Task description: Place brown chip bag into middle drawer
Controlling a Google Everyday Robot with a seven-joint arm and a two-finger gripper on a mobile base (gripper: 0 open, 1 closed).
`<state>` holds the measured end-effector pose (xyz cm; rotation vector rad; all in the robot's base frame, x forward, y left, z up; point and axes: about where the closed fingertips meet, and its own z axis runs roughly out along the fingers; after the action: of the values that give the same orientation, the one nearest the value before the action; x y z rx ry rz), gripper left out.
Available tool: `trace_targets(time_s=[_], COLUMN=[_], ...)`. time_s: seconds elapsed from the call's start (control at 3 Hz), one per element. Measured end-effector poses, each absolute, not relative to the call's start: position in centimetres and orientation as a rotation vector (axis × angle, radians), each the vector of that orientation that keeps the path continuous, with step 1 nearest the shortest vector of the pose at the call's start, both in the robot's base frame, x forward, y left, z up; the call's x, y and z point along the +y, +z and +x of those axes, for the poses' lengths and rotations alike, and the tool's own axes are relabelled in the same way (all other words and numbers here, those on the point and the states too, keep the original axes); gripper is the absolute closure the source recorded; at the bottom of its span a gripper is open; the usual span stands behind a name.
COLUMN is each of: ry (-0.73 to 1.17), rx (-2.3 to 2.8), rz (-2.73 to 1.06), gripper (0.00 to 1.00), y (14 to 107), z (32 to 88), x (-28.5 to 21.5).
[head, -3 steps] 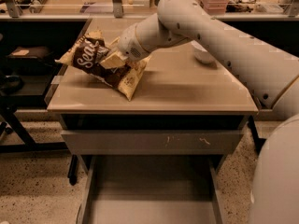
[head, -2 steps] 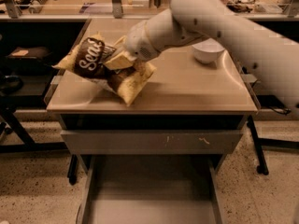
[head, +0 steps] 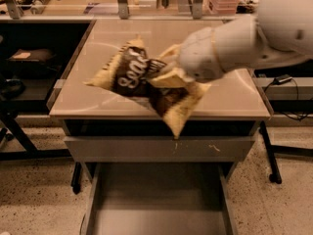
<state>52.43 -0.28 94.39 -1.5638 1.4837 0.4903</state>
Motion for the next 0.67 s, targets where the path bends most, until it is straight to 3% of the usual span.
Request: trace_targets(time_s=[0.33, 0.67], ry=[0.439, 0.439], rx=[1.536, 1.536], rz=[-1.507, -1.507], gripper=[1.0, 1.0], y=[94.13, 94.14], z=[51.78, 51.78], x=[-4.54, -4.53])
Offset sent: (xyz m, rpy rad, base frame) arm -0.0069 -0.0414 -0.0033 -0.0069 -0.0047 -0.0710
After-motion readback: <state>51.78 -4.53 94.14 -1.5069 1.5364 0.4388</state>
